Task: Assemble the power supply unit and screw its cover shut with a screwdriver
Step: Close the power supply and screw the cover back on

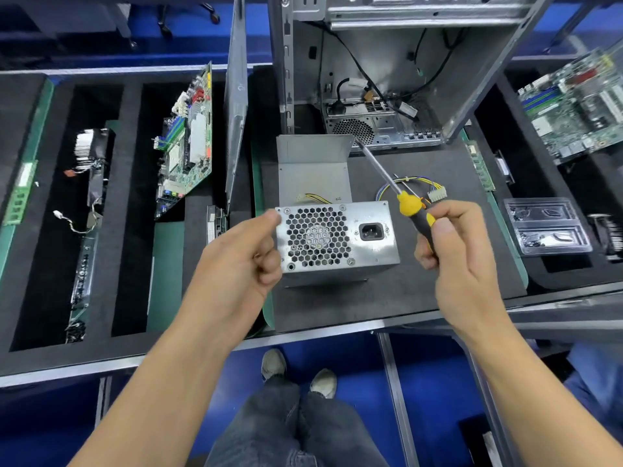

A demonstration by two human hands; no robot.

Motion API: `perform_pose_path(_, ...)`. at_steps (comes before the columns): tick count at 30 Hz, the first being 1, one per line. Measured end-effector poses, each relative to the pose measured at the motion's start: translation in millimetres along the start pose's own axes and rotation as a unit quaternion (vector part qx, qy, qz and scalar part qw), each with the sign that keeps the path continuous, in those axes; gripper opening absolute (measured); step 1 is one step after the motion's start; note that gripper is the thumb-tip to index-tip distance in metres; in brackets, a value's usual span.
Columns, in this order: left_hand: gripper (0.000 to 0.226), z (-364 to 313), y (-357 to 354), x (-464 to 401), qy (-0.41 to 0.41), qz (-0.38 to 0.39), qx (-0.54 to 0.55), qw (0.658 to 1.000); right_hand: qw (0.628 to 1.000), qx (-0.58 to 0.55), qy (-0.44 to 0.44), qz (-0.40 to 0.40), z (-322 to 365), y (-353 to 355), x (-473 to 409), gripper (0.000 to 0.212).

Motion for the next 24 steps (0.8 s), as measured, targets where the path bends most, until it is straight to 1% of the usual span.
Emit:
perform_pose_path(1, 0.011, -10.5, -7.1, 4.0, -0.08, -0.02, -0.128, 0.988, 0.999, -0.027, 0.001, -0.021, 0.2, 5.9, -2.6, 0.009)
perform_pose_path(2, 0.005, -22.5, -21.6, 12.2, -0.184, -0.037, -0.262, 0.947, 0.997, -0.056, -0.004, -0.045, 0.2, 11.4, -5.1, 0.01)
perform_pose_path(3, 0.005, -28.6, -42.6, 22.8, -0.285, -0.034, -0.372, 0.883, 0.993, -0.096, -0.015, -0.071, -1.0, 16.0, -7.0, 0.011)
perform_pose_path(4, 0.012, -26.5, -62.1, 31.1, -0.356, -0.024, -0.455, 0.816, 0.984, -0.144, -0.031, -0.097, -4.1, 19.3, -8.1, 0.012)
perform_pose_path(5, 0.017, -20.6, -76.0, 33.9, -0.394, -0.016, -0.512, 0.763, 0.973, -0.191, -0.048, -0.119, -8.0, 21.1, -9.0, 0.014)
perform_pose_path(6, 0.018, -15.7, -84.3, 34.0, -0.414, -0.012, -0.547, 0.727, 0.962, -0.229, -0.061, -0.136, -11.0, 22.1, -9.8, 0.015)
perform_pose_path(7, 0.015, -11.8, -88.6, 33.1, -0.427, -0.012, -0.57, 0.702, 0.952, -0.255, -0.074, -0.151, -14.2, 23.0, -10.0, 0.016)
perform_pose_path(9, 0.008, -8.9, -92.3, 30.6, -0.448, -0.018, -0.591, 0.671, 0.943, -0.263, -0.092, -0.181, -20.0, 28.2, -8.2, 0.021)
perform_pose_path(10, 0.005, -8.2, -92.6, 29.5, -0.455, -0.021, -0.595, 0.662, 0.944, -0.25, -0.097, -0.193, -21.9, 32.1, -6.4, 0.023)
perform_pose_path(12, 0.006, -8.7, -92.2, 28.1, -0.457, -0.026, -0.597, 0.659, 0.95, -0.217, -0.098, -0.2, -23.4, 37.2, -4.0, 0.026)
perform_pose_path(15, 0.009, -9.1, -89.2, 23.8, -0.438, -0.027, -0.593, 0.675, 0.964, -0.167, -0.085, -0.189, -20.1, 42.6, -3.6, 0.025)
perform_pose_path(18, 0.003, -8.0, -88.1, 19.2, -0.408, -0.017, -0.595, 0.692, 0.981, -0.097, -0.039, -0.162, -7.0, 45.0, -5.9, 0.025)
perform_pose_path(20, 0.003, -8.2, -87.0, 15.8, -0.388, -0.016, -0.595, 0.703, 0.989, -0.054, -0.01, -0.14, 3.8, 42.0, -7.2, 0.025)
perform_pose_path(24, 0.005, -7.9, -87.2, 15.2, -0.379, -0.016, -0.593, 0.71, 0.993, 0.003, 0.031, -0.111, 22.8, 33.2, -8.9, 0.025)
Point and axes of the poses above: each hand's wrist, its own x-axis away from the middle knuckle, its own y-axis out of the back of the hand, z = x × y, the point moved 10 cm from there along -x, towards the middle knuckle, and after that the axes turned 9 degrees about y, right-handed, at the moved point
